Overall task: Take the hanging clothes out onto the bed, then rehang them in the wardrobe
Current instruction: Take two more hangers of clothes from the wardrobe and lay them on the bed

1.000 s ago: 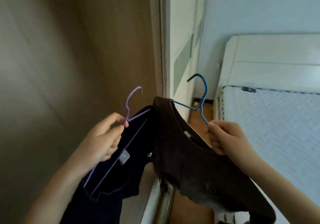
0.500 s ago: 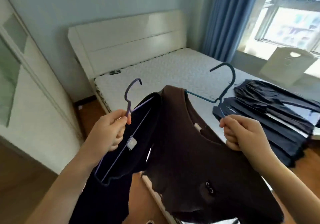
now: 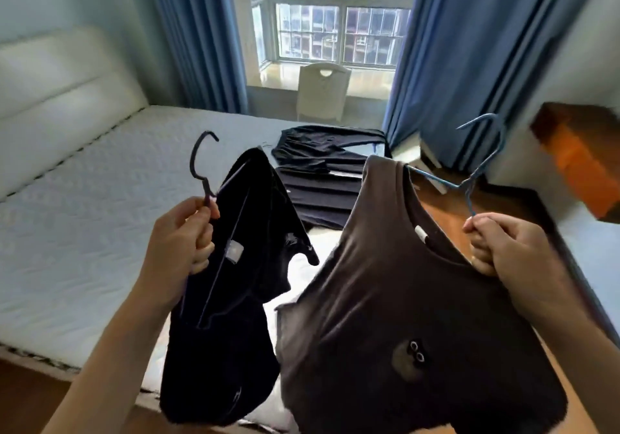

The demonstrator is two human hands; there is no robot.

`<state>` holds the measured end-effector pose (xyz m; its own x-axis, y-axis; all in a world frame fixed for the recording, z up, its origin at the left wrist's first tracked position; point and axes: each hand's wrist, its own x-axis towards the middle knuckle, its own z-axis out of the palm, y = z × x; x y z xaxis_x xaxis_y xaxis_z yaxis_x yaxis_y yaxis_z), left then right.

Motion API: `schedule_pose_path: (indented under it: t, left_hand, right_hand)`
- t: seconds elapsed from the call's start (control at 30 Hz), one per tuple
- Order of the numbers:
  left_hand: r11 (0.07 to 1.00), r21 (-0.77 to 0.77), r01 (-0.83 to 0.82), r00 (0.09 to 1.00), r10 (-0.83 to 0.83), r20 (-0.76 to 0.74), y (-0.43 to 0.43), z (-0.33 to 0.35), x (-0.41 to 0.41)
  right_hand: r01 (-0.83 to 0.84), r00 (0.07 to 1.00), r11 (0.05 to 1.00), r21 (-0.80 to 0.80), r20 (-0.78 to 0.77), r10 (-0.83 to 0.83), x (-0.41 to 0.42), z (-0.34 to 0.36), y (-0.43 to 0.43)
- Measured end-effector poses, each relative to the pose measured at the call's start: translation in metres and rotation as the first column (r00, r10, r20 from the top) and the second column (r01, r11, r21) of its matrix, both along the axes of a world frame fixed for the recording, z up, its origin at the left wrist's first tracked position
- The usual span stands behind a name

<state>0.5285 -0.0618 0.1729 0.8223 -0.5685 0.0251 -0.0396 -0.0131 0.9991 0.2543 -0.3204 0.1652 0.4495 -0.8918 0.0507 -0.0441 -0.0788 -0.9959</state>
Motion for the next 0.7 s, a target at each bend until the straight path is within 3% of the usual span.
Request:
schedule_pose_path:
  t: [0.17, 0.33, 0.7]
  left_hand:
    - [0.997, -0.003, 0.071, 0.997, -0.071, -0.003, -0.044, -0.005, 0.007]
    - [0.998, -0.019, 0.061, 0.997, -0.061, -0.041, -0.069, -0.026, 0.020]
    - [0.998, -0.022, -0.063, 0.992, 0.060, -0.107, -0.036, -0.092, 0.134]
  right_hand:
    - [0.134, 0.991, 0.990, -0.046, 0.001, -0.134, -0.021, -0.001, -0.027]
    - [0.152, 0.988, 0.984, -0.094, -0.014, -0.154, -0.003, -0.015, -0.041]
    - [0.019, 0.953, 0.925, -0.380, -0.271, -0.131, 0.153, -0.109, -0.002]
